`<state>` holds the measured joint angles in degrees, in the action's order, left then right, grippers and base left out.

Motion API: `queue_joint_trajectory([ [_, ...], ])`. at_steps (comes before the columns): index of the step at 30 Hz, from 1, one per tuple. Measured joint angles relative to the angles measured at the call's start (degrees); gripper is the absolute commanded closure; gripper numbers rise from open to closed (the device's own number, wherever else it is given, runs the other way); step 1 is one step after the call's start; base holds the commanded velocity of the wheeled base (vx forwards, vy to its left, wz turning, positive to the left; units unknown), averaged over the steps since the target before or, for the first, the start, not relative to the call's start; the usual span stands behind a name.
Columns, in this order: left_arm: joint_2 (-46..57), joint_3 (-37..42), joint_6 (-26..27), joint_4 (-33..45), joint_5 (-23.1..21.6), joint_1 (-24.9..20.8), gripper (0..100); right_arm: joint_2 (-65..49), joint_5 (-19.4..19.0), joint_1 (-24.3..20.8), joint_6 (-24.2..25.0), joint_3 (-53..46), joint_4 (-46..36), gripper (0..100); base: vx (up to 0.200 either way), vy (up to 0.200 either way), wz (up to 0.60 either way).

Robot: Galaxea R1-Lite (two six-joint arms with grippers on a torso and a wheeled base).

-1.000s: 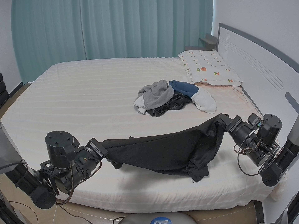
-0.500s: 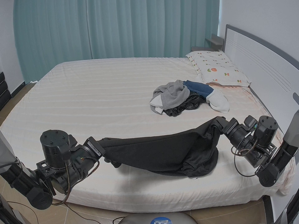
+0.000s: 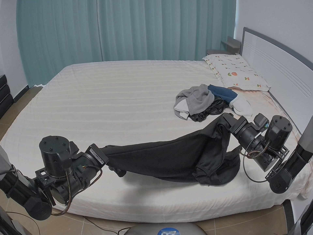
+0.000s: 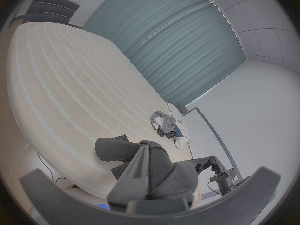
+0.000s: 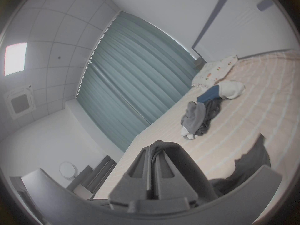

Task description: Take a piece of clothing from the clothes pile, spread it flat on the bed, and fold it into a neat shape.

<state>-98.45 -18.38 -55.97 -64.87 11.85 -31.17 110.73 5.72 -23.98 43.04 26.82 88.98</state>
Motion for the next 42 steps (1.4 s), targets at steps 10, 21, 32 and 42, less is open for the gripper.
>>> queue_joint_trajectory([
  [10, 5.3, -0.7, -0.1, 7.0, 0.1, 0.0, 100, -2.1, 0.5, -3.5, -5.1, 1.9, -1.0, 100, 0.000, 0.200, 0.00],
  [21, 10.5, 0.7, -0.3, 8.1, 0.3, 0.1, 100, -4.5, -1.3, -0.9, 2.1, -2.0, -0.9, 100, 0.000, 0.200, 0.00],
  [32, 11.4, 1.2, -0.4, 8.2, 0.3, 0.2, 100, -5.1, -2.1, 2.3, 0.0, -3.3, -0.1, 100, 0.000, 0.182, 0.00],
  [42, 10.3, 1.3, -0.8, 8.2, 0.3, 0.4, 100, -6.5, -1.9, 0.3, 0.1, -6.4, 0.0, 100, 0.000, 0.000, 0.00],
])
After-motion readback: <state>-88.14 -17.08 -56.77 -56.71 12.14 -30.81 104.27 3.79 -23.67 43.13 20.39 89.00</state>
